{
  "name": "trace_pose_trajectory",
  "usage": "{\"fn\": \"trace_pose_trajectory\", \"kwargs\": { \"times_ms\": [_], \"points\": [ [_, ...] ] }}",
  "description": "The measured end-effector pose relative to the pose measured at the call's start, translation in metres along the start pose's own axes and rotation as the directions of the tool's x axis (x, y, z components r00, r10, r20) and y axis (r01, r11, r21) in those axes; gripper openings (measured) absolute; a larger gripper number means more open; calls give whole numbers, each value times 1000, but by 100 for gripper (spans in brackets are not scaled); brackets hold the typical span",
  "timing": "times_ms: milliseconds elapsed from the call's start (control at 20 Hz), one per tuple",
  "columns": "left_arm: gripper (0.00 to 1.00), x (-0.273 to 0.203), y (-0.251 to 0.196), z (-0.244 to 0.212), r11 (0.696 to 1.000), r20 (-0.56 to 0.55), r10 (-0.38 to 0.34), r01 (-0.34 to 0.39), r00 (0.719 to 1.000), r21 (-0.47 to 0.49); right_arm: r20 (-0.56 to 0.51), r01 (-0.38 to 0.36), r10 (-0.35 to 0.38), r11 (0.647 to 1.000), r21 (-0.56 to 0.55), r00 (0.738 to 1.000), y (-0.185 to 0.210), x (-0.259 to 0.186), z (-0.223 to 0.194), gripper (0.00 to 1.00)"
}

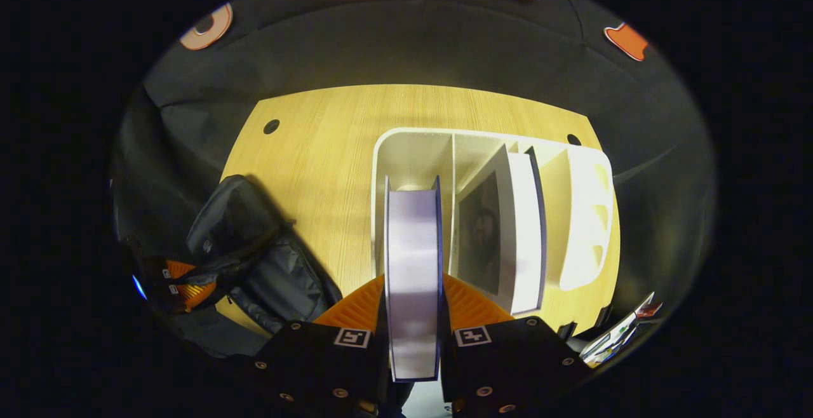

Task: Open the schoolbag, grab two books from the bookshelf and put them into the schoolbag.

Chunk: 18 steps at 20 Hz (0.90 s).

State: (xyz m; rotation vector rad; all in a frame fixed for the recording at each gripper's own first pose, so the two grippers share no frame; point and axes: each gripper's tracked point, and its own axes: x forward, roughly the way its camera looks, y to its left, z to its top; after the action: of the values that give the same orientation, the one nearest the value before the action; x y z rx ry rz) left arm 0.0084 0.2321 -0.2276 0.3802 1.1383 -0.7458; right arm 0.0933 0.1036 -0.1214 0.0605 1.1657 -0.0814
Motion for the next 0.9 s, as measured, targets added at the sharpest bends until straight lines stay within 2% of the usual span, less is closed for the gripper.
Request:
{"fn": "trace_pose_trajectory", "kwargs": {
  "times_ms": [350, 550, 750, 900],
  "points": [
    [6, 9, -5, -2, 1000, -31, -12, 13, 999, 14, 47, -68, 65, 995, 68, 997, -7, -40, -65, 34],
    [6, 15, -7, -4, 1000, -47, -23, 24, 999, 10, 69, -127, 117, 980, 156, 991, -13, -51, -105, 34],
    [6, 16, -7, -2, 1000, -57, -21, 21, 998, 3, 92, -185, 167, 949, 254, 982, -19, -57, -147, 33],
    [6, 16, -9, 0, 1000, -59, -22, 22, 998, 2, 128, -251, 220, 904, 345, 967, -15, -60, -168, 32]
  ]
}}
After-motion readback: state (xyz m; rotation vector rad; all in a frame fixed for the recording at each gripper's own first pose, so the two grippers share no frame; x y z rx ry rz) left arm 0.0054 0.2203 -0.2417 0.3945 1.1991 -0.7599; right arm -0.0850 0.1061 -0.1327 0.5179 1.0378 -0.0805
